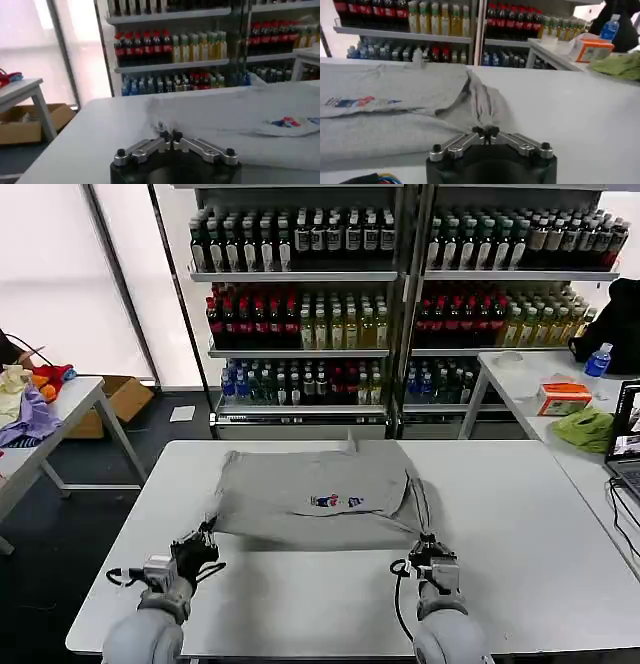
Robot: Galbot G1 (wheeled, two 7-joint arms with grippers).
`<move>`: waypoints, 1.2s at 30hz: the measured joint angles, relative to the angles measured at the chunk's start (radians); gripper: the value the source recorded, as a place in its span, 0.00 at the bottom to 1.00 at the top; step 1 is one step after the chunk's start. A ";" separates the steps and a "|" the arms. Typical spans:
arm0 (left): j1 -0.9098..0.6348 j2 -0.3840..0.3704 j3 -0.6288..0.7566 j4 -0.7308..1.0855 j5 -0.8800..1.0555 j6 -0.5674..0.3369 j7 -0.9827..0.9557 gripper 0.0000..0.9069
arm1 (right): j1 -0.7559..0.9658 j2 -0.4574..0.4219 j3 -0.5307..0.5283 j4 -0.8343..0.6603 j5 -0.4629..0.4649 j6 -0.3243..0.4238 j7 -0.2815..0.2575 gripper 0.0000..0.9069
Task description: Fold and organize the clothes.
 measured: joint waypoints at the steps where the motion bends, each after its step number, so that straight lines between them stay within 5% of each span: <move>1: 0.027 -0.003 0.001 -0.023 0.007 -0.006 0.000 0.00 | -0.020 -0.004 0.002 0.017 -0.002 0.001 0.001 0.00; 22: 0.353 -0.055 -0.015 -0.183 0.146 -0.082 -0.011 0.00 | -0.351 -0.070 0.007 0.179 -0.066 0.056 0.011 0.00; 23: 0.361 -0.058 -0.013 -0.182 0.151 -0.085 -0.012 0.00 | -0.359 -0.070 0.007 0.179 -0.069 0.058 0.012 0.22; 24: 0.366 -0.060 -0.011 -0.181 0.155 -0.087 -0.013 0.00 | -0.366 -0.071 0.007 0.181 -0.072 0.058 0.013 0.78; 25: 0.372 -0.063 -0.009 -0.180 0.159 -0.090 -0.015 0.00 | -0.374 -0.071 0.007 0.183 -0.074 0.058 0.014 1.00; 26: 0.378 -0.065 -0.006 -0.176 0.165 -0.093 -0.017 0.01 | -0.381 -0.072 0.009 0.185 -0.076 0.058 0.015 1.00; 27: 0.383 -0.068 -0.004 -0.173 0.168 -0.095 -0.019 0.12 | -0.389 -0.074 0.011 0.189 -0.077 0.060 0.016 1.00; 28: 0.386 -0.070 -0.001 -0.171 0.171 -0.096 -0.020 0.73 | -0.396 -0.076 0.014 0.192 -0.079 0.061 0.017 1.00; 29: 0.390 -0.072 0.001 -0.170 0.173 -0.096 -0.023 1.00 | -0.403 -0.079 0.016 0.196 -0.082 0.063 0.018 1.00; 36: 0.418 -0.080 0.023 -0.182 0.188 -0.093 -0.026 1.00 | -0.450 -0.093 0.034 0.217 -0.088 0.076 0.033 1.00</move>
